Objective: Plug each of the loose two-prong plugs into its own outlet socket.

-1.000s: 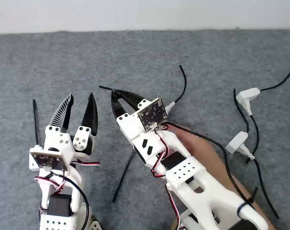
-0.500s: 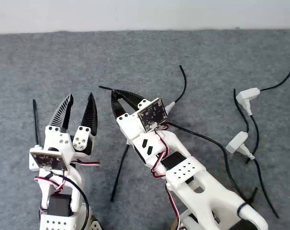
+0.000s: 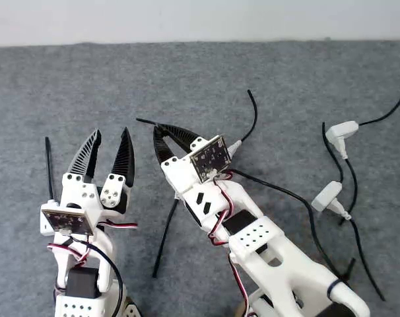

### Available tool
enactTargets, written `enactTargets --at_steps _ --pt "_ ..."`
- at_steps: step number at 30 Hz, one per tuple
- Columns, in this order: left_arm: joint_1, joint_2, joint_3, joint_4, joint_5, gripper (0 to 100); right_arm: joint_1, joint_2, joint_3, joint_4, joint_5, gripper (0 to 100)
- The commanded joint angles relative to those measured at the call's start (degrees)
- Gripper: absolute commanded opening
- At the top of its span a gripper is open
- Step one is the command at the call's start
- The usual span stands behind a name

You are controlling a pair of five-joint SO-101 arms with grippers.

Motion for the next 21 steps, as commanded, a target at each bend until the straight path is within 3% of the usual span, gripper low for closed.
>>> enactTargets --at_steps 1,10,15,19,21 --pt "-0.1 -0.4 -0.2 -1.5 0.3 16 -0.2 -2.3 -0.4 -1.2 -0.4 1.1" --pt "-0.6 -0.5 -2.9 -1.5 -4.7 16 0.0 -5.2 -1.3 -0.9 -0.5 1.1" --pt "-7.1 -0.3 -6.9 1.1 -4.7 16 3.9 -14.6 -1.2 1.5 -0.4 1.1" --pt "-8.0 -0.1 -17.3 22.5 -6.9 17 4.5 -23.7 -5.9 24.4 -0.5 1.1" --pt "-6.4 -0.1 -21.2 28.3 -7.6 18 4.0 -27.4 -9.0 38.3 -0.5 1.1"
